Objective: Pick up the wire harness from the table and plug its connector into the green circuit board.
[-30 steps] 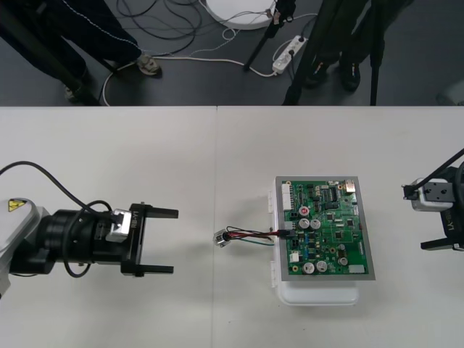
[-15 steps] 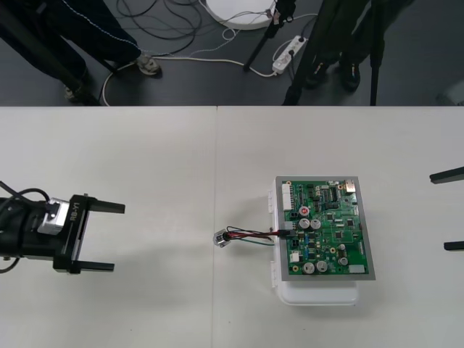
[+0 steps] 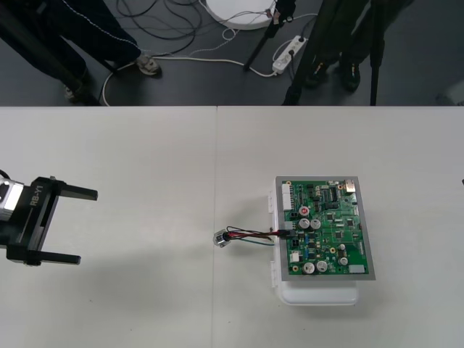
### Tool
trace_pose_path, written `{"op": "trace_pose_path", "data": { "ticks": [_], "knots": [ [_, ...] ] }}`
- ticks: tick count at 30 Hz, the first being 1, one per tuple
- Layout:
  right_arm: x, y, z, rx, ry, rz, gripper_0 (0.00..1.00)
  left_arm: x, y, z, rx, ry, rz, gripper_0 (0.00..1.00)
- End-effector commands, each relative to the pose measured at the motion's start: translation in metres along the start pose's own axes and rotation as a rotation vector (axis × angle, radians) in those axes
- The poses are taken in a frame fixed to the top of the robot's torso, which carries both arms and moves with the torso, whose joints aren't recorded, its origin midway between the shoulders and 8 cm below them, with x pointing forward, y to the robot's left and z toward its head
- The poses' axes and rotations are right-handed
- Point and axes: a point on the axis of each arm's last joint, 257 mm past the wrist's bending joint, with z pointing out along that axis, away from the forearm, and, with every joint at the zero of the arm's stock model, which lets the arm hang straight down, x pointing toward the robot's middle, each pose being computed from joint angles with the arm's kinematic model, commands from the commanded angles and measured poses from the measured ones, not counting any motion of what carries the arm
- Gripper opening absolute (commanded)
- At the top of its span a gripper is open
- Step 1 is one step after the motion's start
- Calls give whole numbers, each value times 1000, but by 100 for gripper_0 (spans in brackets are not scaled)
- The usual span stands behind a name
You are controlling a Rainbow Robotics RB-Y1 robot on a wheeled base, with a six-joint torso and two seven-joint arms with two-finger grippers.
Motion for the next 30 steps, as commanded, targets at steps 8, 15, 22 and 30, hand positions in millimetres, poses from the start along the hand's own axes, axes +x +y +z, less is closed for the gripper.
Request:
{"op": "trace_pose_path", "data": {
  "ticks": [8, 15, 22, 30],
  "knots": [
    [-18, -13, -40, 11, -17, -32, 100, -52, -12, -37, 88, 24, -73, 100],
    [-40, -12, -40, 16, -113, 0, 100, -71, -12, -46, 117, 54, -76, 100],
    [-53, -6, -32, -5, -172, 35, 100, -79, -9, -53, 134, 103, -67, 100],
    [-53, 3, -27, -32, -132, 78, 100, -83, -4, -55, 133, 119, -71, 100]
  ]
}}
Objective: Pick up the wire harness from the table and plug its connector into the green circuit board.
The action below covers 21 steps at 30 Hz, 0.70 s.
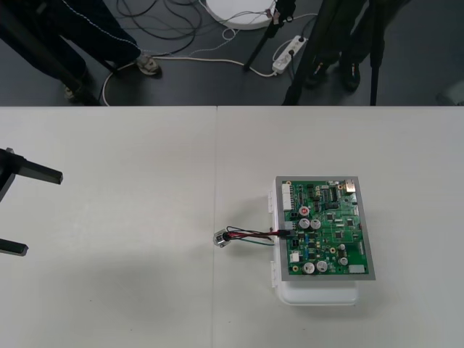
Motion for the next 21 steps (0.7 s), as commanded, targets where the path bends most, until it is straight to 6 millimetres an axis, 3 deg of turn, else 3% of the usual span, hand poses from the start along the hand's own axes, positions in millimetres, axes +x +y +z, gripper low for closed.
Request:
{"op": "trace_pose_path", "data": {
  "ticks": [1, 9, 21],
  "knots": [
    [-1, 11, -1, -39, 62, -7, 100, -20, -2, -13, 39, 39, -10, 100],
    [1, 22, 7, -72, 77, -28, 100, -18, 0, -15, 30, 52, -39, 100],
    [-2, 15, 1, -53, 75, -39, 100, -12, 0, -16, 29, 75, -61, 100]
  ]
}}
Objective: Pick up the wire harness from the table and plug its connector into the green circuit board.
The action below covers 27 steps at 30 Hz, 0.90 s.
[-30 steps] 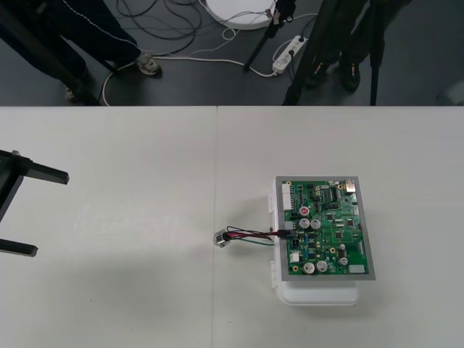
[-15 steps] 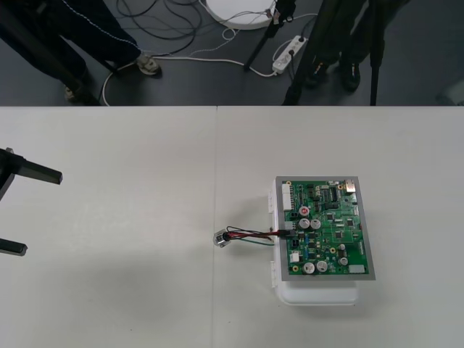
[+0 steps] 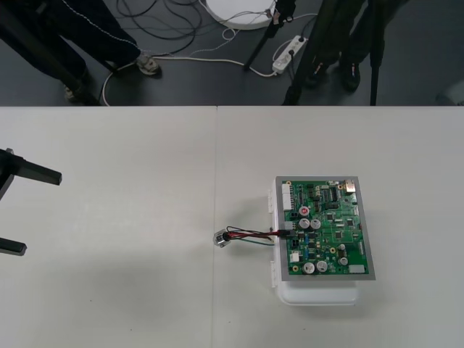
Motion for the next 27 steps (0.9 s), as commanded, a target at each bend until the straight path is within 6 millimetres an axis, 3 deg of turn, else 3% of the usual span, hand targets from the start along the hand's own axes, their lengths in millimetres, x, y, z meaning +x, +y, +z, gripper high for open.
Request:
{"op": "trace_pose_path", "data": {
  "ticks": [1, 27],
  "knots": [
    [-6, -3, -11, 9, 18, -30, 100, -14, -1, -15, 28, 64, -12, 100],
    [-5, -2, -4, 21, -12, -30, 100, -14, -1, -15, 28, 64, -12, 100]
  ]
}}
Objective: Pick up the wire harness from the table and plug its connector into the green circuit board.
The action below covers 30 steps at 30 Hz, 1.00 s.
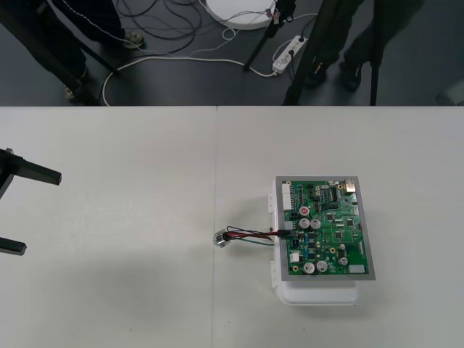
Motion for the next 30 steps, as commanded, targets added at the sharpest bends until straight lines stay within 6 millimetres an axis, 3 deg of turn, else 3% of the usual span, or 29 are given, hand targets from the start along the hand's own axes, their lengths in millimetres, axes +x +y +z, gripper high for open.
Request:
{"op": "trace_pose_path", "data": {
  "ticks": [1, 30],
  "knots": [
    [-4, -2, -5, 12, 2, -30, 100, -14, -1, -14, 29, 60, -7, 100],
    [-4, -2, -5, 12, 2, -30, 100, -14, -1, -14, 29, 60, -7, 100]
  ]
}}
